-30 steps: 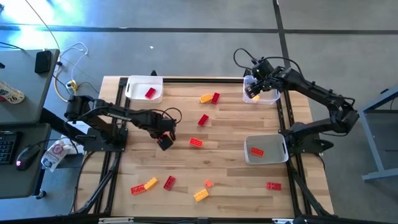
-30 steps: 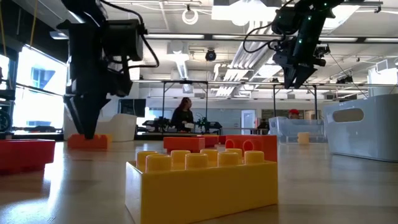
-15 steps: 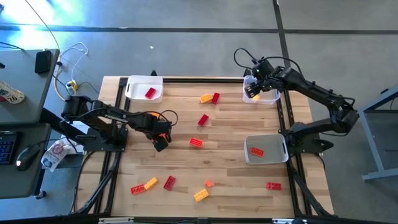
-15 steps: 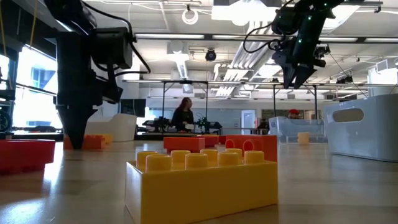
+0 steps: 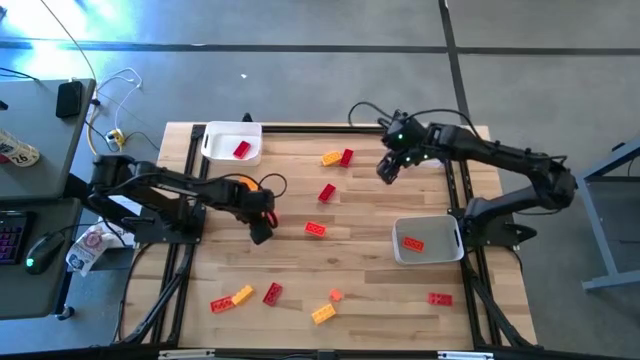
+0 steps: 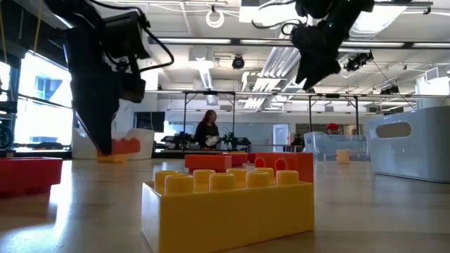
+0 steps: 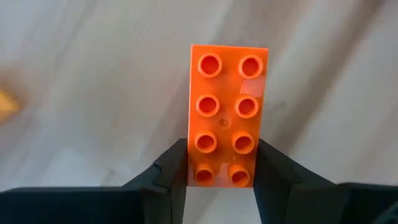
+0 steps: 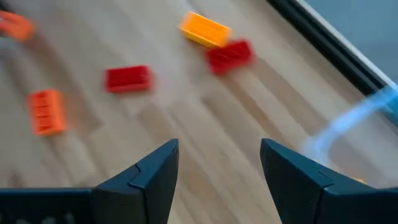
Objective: Sort & place blocks by color
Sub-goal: Put the orange game piece into the gray bin
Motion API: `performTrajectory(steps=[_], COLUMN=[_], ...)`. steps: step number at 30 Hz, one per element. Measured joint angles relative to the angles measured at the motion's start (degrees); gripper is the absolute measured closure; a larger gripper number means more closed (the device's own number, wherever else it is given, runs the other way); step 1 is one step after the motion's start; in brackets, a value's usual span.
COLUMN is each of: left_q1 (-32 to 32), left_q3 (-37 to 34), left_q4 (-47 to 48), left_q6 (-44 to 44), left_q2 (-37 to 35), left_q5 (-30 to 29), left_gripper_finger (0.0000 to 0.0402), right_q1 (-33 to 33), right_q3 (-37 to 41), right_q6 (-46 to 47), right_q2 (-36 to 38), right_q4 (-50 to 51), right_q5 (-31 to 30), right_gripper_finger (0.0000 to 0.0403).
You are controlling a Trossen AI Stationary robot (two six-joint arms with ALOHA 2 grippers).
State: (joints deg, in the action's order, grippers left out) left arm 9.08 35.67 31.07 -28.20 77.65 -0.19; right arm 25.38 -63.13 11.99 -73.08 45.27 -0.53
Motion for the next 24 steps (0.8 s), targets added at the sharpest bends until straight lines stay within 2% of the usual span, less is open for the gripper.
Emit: performTrajectory(steps=[5, 12, 19, 24], left_q1=[0.48, 1.59, 2.33, 3.07], left_q3=[0.0, 0.01, 0.03, 0.05], left_q4=[-5.13, -18.43, -30.12, -37.26], left_q6=[2.47, 3.92, 3.38, 2.27], left_q2=[-3.11, -4.25, -4.27, -3.75], left_q5=[7.4, 19.27, 23.21, 29.59], left_gripper_finger=[0.0289, 0.0282, 0.028, 0.0279], right_q1=[-5.91, -12.35, -17.08, -19.16], right_q3=[0.0, 0.0, 0.0, 0.0], right_q6=[-0.52, -8.43, -16.0, -19.63], right_q2=[0.0, 0.0, 0.0, -1.07], right_q4=[-5.2, -11.83, -17.19, -22.38], right_q5=[1.91, 7.87, 8.23, 10.77], right_gripper_finger=[0.019, 0.019, 0.019, 0.019])
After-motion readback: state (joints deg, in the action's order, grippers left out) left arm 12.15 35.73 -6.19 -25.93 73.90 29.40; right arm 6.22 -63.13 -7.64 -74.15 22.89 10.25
